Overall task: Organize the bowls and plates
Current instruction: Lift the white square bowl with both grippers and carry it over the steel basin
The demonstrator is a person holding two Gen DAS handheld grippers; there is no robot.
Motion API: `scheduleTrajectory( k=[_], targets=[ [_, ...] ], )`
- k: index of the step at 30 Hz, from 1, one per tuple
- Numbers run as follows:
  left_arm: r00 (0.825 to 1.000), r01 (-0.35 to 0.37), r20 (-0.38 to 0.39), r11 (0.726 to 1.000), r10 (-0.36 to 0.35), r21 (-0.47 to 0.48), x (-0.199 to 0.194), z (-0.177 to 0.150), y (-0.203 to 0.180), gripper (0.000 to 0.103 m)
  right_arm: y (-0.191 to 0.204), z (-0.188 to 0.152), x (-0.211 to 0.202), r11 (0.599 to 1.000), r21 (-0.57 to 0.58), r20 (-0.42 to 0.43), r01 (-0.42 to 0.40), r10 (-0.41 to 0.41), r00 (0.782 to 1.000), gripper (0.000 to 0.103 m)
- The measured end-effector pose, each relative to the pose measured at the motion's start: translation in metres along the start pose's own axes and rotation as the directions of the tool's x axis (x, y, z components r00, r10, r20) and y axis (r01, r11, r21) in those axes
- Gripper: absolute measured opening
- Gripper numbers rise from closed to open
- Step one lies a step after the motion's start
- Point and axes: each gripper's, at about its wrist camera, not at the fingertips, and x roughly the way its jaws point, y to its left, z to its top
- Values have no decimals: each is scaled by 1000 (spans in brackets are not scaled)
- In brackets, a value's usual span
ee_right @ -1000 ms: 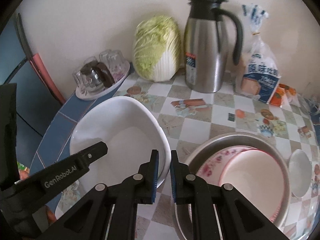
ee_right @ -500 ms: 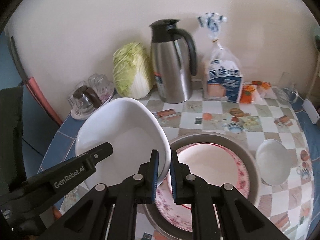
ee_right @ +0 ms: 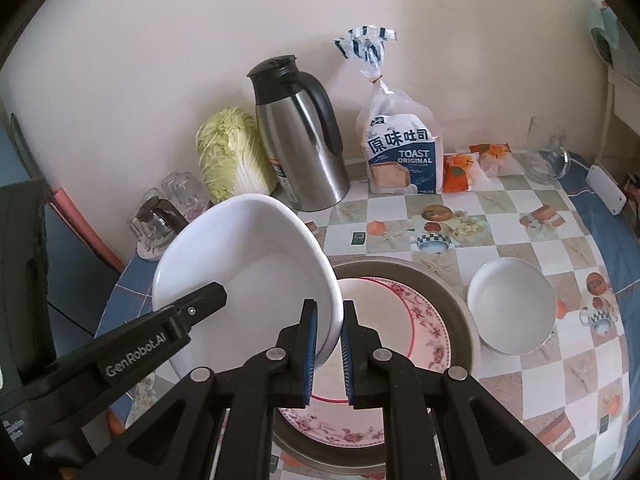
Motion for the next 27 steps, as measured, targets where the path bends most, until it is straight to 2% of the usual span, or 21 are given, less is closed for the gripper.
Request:
scheduleTrajectory(
  k=[15, 27],
  targets=[
    [1000, -25, -14, 998, 26, 49, 6, -7, -33, 16, -34, -4, -10, 999, 27, -9, -21, 21, 1000, 13],
    [997, -47, -60, 999, 49, 28, 28, -11, -29, 16, -46, -9, 10, 998, 60, -63, -36, 40, 997, 13]
  ],
)
